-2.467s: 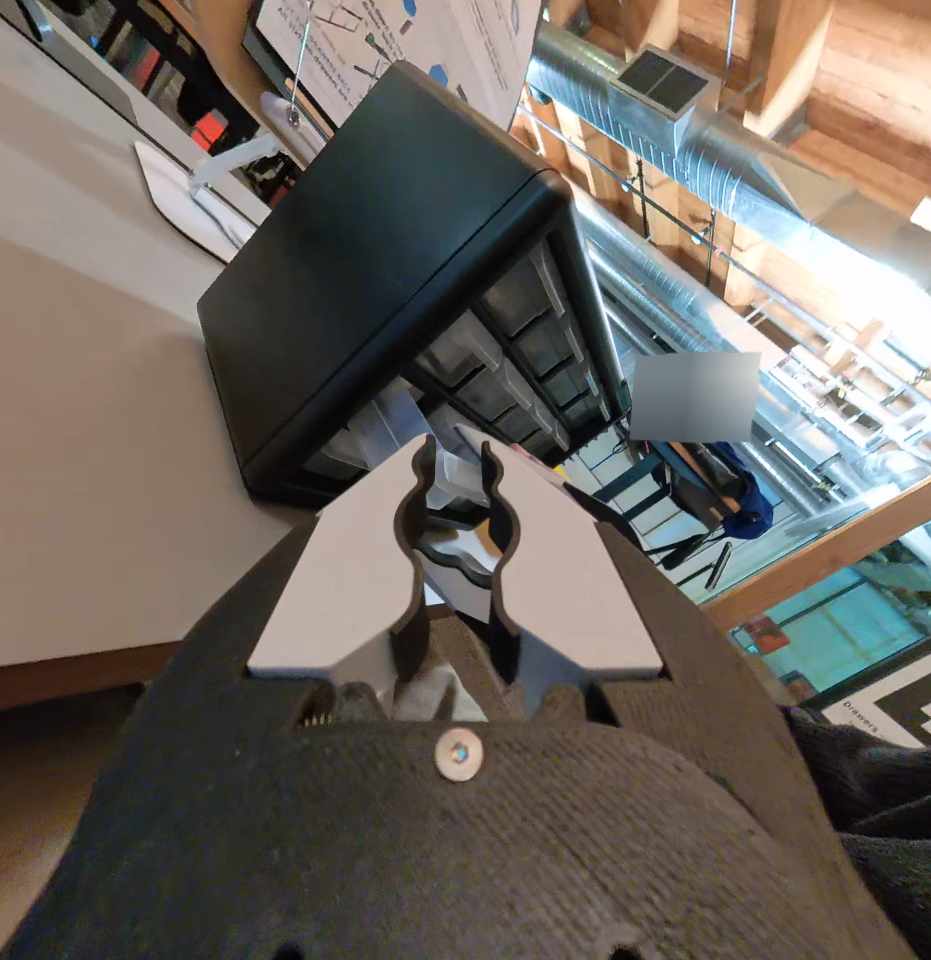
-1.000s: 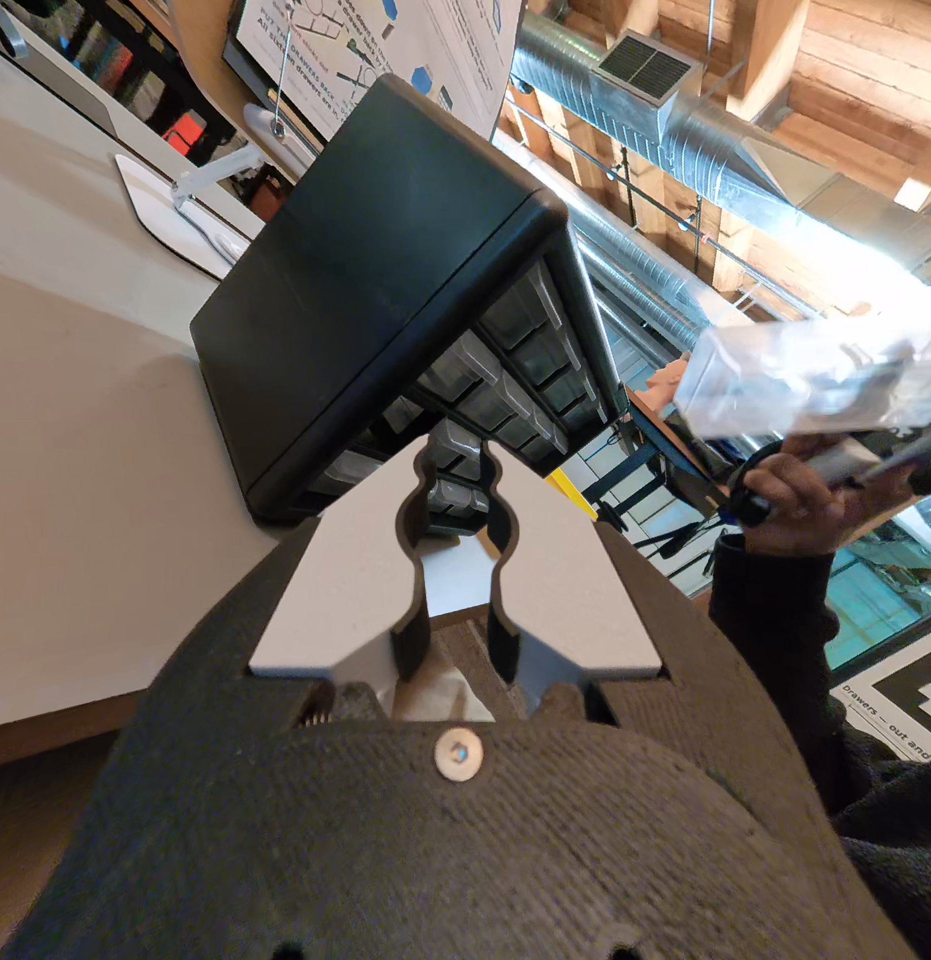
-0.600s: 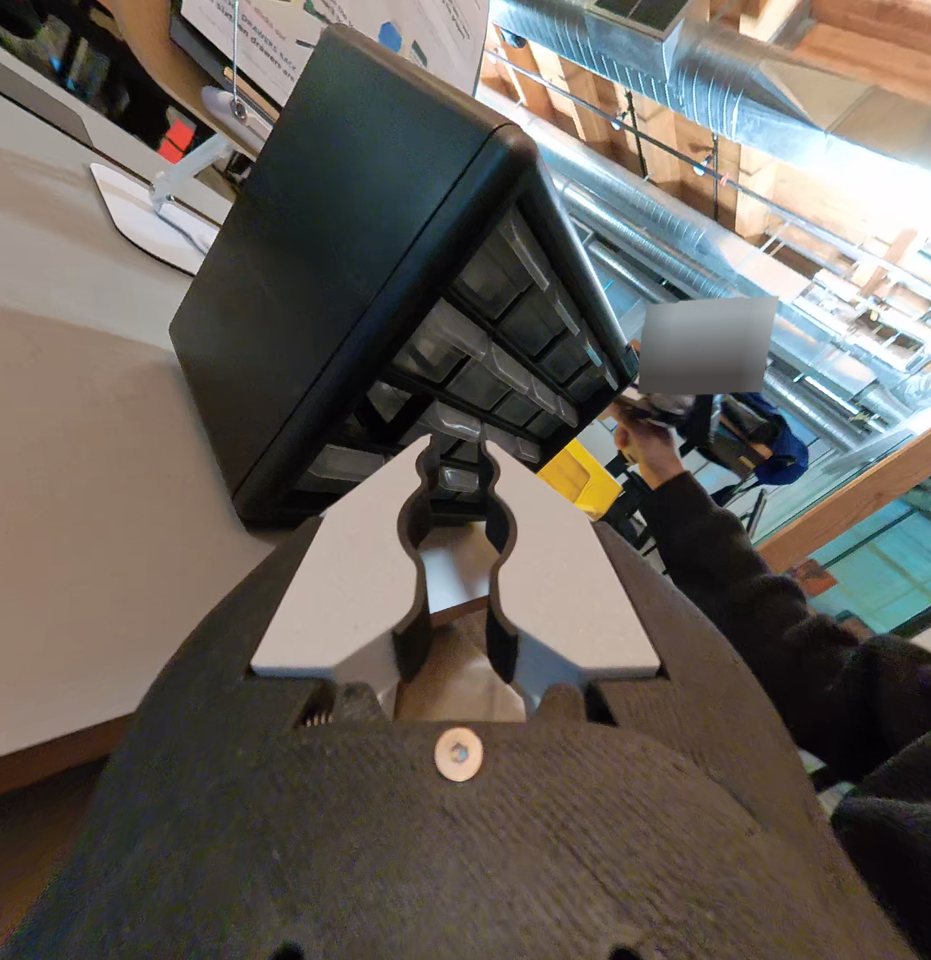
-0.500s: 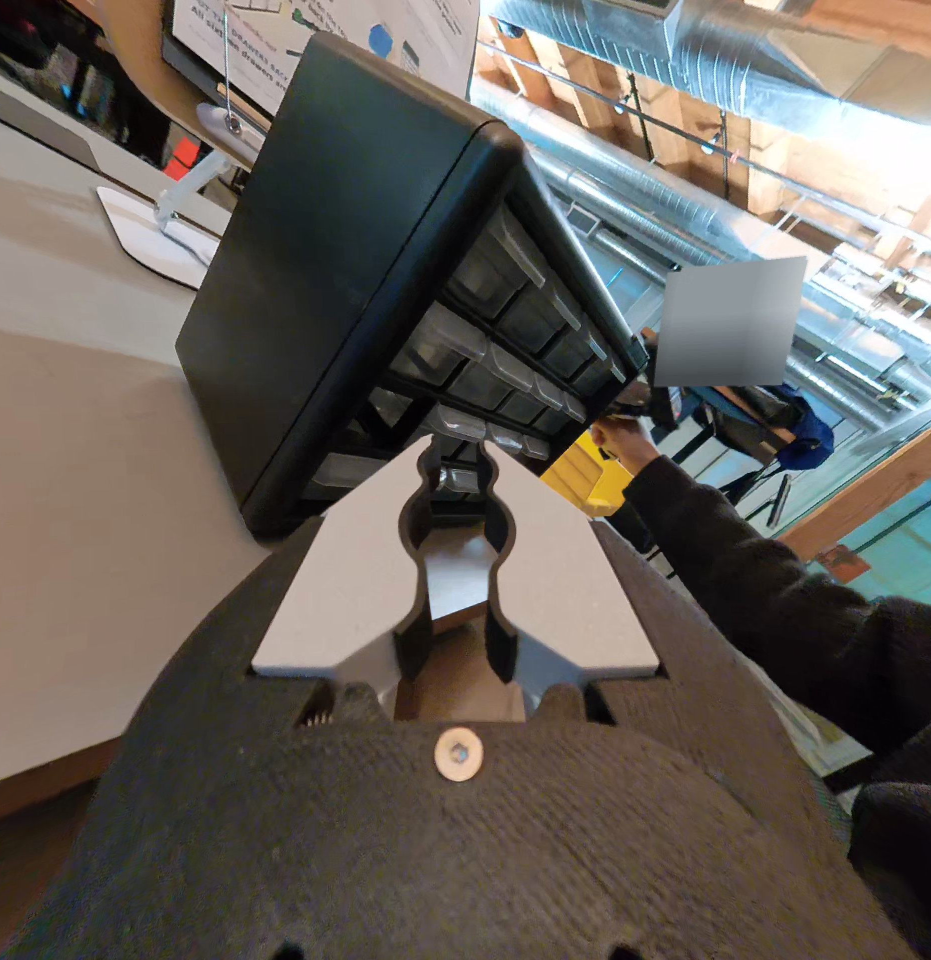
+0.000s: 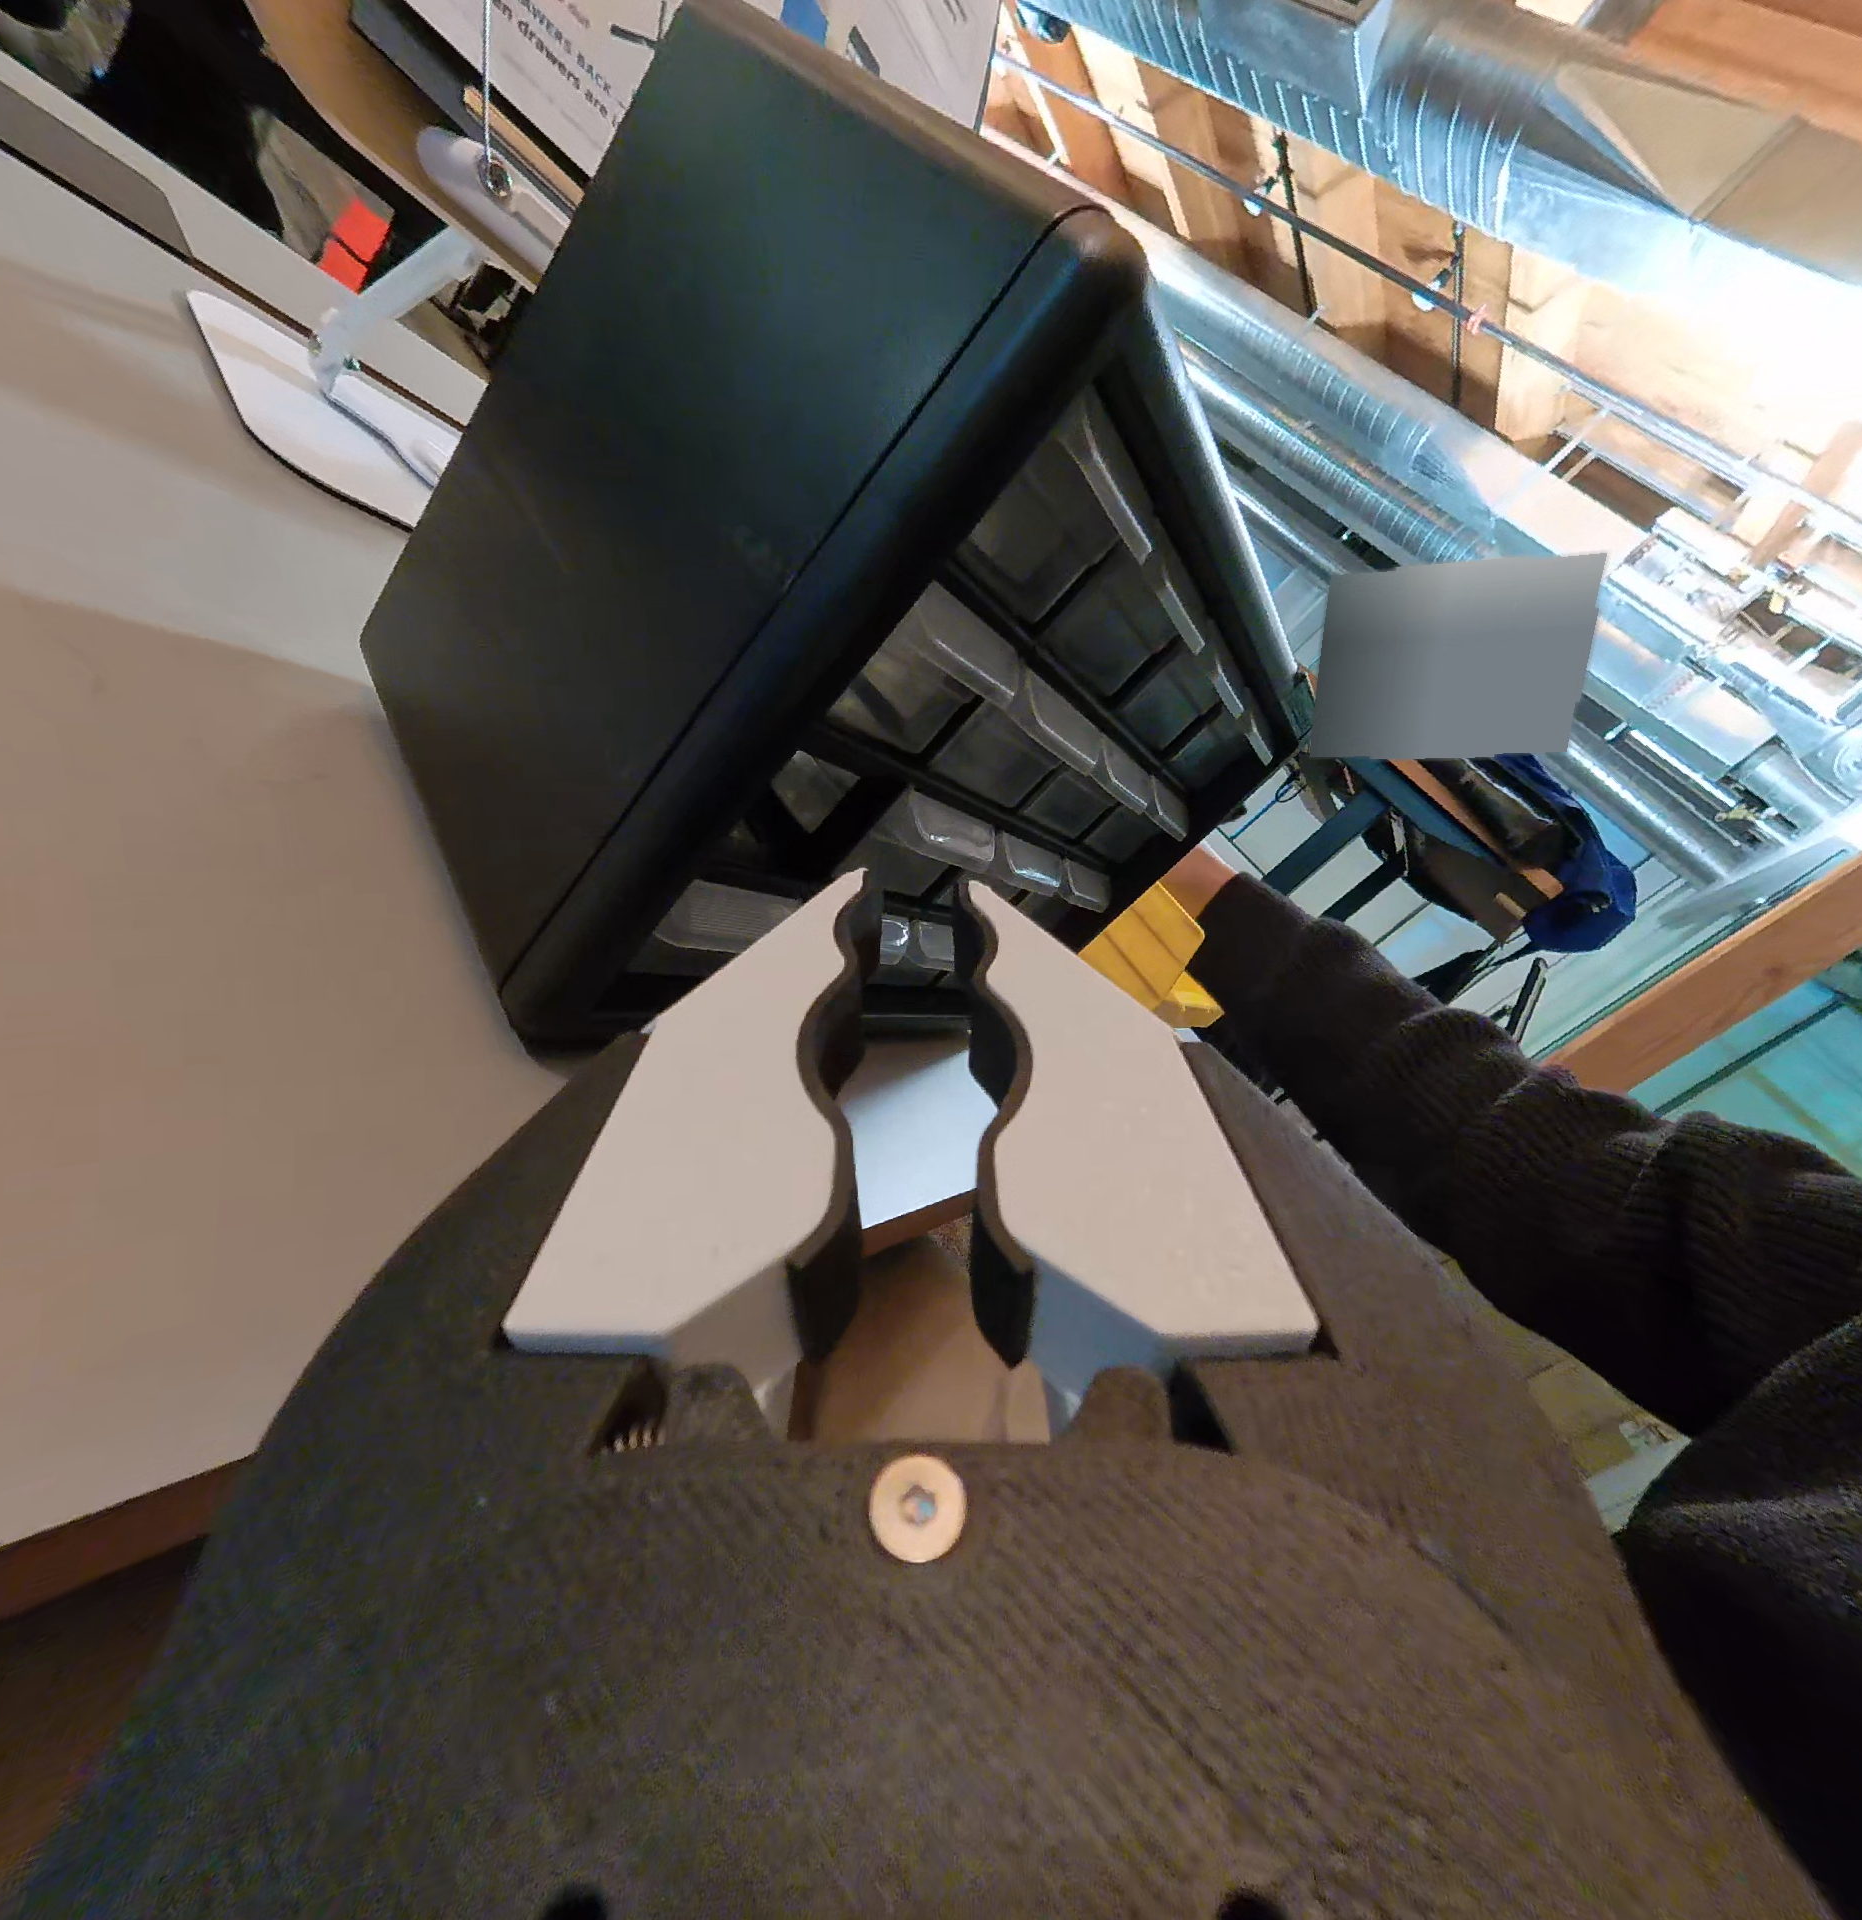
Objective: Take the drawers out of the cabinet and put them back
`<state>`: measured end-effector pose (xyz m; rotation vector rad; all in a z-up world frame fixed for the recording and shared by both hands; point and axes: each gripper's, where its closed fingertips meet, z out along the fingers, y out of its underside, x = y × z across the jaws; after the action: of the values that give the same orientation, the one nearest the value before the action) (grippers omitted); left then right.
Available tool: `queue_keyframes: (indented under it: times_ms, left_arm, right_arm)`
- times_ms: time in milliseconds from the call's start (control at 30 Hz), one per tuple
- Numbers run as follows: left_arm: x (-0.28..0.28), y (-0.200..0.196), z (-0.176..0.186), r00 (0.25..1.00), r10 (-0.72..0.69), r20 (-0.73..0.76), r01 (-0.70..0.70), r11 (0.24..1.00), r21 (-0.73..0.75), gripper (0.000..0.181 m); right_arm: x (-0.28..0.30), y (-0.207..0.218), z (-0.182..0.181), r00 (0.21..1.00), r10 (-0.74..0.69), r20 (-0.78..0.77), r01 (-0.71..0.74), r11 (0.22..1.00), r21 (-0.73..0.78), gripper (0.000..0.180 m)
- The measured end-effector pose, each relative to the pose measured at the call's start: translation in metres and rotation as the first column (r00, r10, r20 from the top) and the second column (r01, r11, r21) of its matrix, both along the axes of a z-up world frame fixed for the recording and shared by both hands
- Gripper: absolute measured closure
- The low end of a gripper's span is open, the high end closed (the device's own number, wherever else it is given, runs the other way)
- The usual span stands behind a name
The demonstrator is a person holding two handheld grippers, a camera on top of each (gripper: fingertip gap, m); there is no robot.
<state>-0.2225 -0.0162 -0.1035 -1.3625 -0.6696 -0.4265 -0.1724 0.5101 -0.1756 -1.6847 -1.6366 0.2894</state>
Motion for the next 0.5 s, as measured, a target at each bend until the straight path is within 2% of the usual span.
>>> queue_keyframes:
  times_ms: [100, 167, 267, 333, 367, 400, 500]
  left_arm:
    - [-0.002, -0.001, -0.001, 1.0, 0.006, 0.012, -0.006, 1.0, -0.001, 0.171]
    - [-0.003, -0.001, -0.002, 1.0, 0.006, 0.023, -0.006, 1.0, 0.001, 0.171]
    - [-0.002, -0.002, -0.001, 1.0, 0.003, 0.013, -0.003, 1.0, 0.001, 0.171]
    - [0.003, 0.0, 0.002, 0.999, -0.004, -0.032, 0.004, 1.0, -0.011, 0.17]
    - [0.006, 0.002, 0.003, 0.998, -0.011, -0.058, 0.01, 1.0, -0.021, 0.171]
    - [0.009, 0.004, 0.003, 0.996, -0.019, -0.081, 0.016, 0.999, -0.032, 0.171]
    - [0.016, 0.009, 0.003, 0.993, -0.047, -0.113, 0.041, 0.998, -0.053, 0.17]
  right_arm:
    - [-0.002, 0.0, 0.001, 0.999, -0.037, -0.002, 0.036, 0.998, -0.056, 0.133]
    - [-0.001, -0.002, 0.013, 0.996, -0.057, -0.071, 0.048, 0.991, -0.121, 0.121]
    - [0.009, -0.007, 0.039, 0.98, -0.083, -0.18, 0.044, 0.977, -0.21, 0.113]
    - [0.024, -0.008, 0.048, 0.977, -0.095, -0.188, 0.05, 0.972, -0.23, 0.118]
    - [0.033, -0.008, 0.048, 0.98, -0.102, -0.17, 0.06, 0.971, -0.233, 0.128]
    - [0.043, -0.007, 0.044, 0.984, -0.116, -0.136, 0.082, 0.968, -0.236, 0.14]
    - [0.072, -0.002, 0.013, 0.98, -0.194, 0.043, 0.198, 0.937, -0.29, 0.154]
